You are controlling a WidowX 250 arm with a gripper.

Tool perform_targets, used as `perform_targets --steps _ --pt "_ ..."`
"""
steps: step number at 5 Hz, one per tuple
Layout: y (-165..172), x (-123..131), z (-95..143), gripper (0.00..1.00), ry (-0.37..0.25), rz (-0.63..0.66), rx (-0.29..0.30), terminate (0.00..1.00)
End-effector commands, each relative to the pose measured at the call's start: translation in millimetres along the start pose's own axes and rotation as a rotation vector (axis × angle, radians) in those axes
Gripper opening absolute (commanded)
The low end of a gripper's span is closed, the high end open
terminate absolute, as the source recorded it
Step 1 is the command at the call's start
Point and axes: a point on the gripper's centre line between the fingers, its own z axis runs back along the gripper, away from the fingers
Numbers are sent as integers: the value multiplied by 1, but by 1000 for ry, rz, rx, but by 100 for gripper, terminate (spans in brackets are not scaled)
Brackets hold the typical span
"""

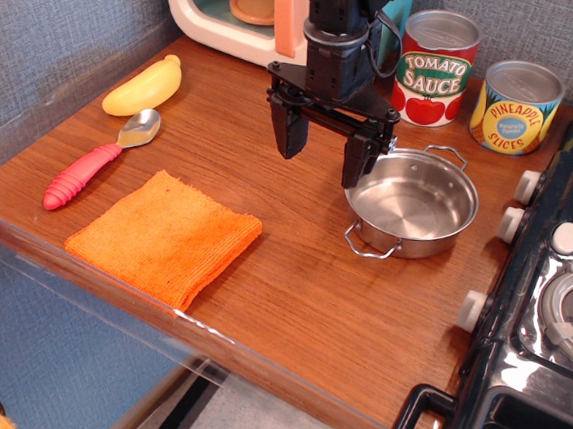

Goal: Place the pot on top of the cloth.

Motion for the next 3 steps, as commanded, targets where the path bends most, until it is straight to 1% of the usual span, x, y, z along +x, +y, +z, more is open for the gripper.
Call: perform_targets --steps 1,2,3 --pt "-3 34 -18 100 -15 40 20 0" --pt "-1 34 -39 100 3 64 22 0" --pt "-1 28 -50 100 -3 75 6 0"
